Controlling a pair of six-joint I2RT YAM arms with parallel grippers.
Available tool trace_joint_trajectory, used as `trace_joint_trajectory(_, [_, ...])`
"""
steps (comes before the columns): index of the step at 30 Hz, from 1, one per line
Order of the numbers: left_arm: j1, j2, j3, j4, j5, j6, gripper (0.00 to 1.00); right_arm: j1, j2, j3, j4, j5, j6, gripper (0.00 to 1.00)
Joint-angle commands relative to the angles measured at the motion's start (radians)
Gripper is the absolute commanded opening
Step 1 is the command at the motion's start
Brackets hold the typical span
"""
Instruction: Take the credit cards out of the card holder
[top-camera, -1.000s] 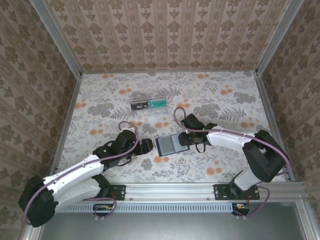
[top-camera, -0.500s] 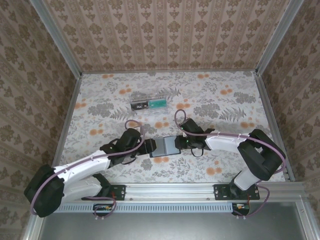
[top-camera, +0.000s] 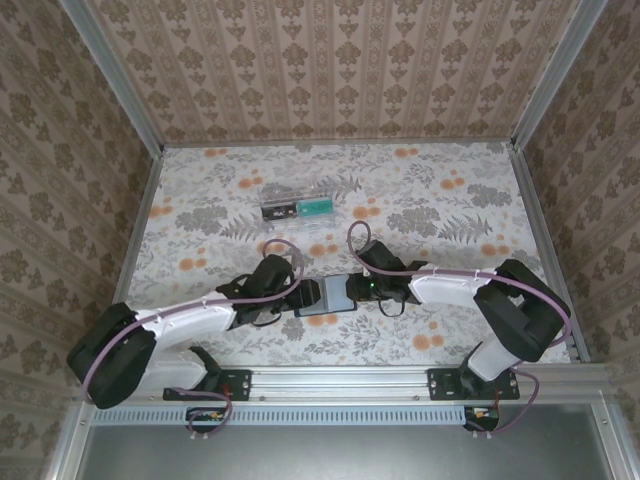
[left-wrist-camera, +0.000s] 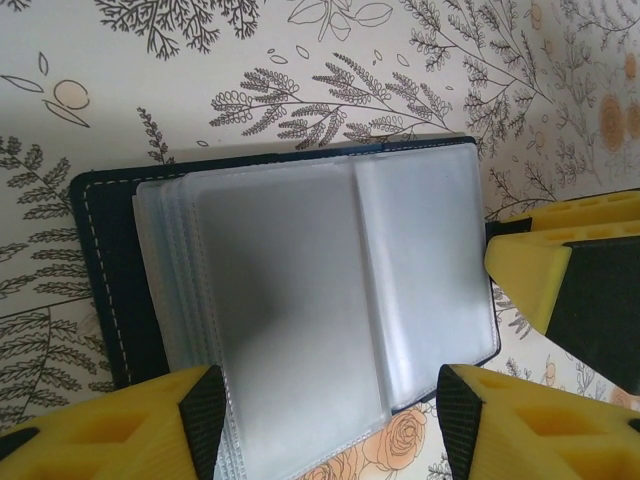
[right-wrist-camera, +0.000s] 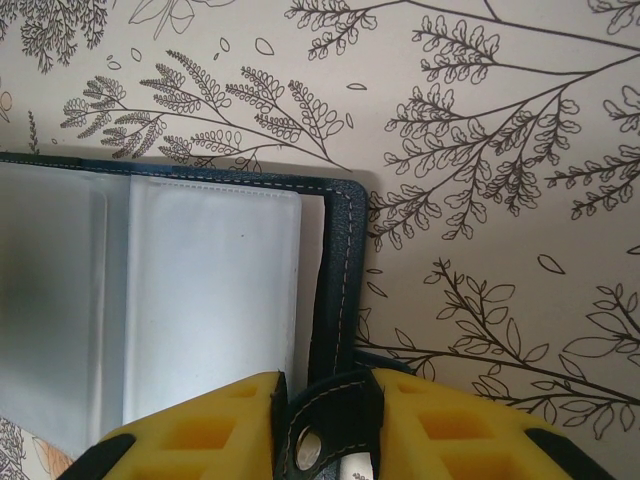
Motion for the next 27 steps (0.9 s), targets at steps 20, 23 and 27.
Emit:
trace_joint_trajectory(20, [-0.016, 0.068, 0.015, 0.119, 0.047, -0.016, 0.60, 0.011, 0.040, -0.034, -0.043, -0.021, 0.021, 0.30])
trace_joint_trajectory(23, [-0.027, 0.059, 0.025, 0.126, 0.045, -0.011, 0.59, 0.010, 0.042, -0.035, -0.044, -0.021, 0.021, 0.30])
trace_joint_trajectory(27, [-0.042, 0.055, 0.045, 0.130, 0.045, -0.001, 0.60, 0.011, 0.044, -0.035, -0.042, -0.021, 0.021, 0.30])
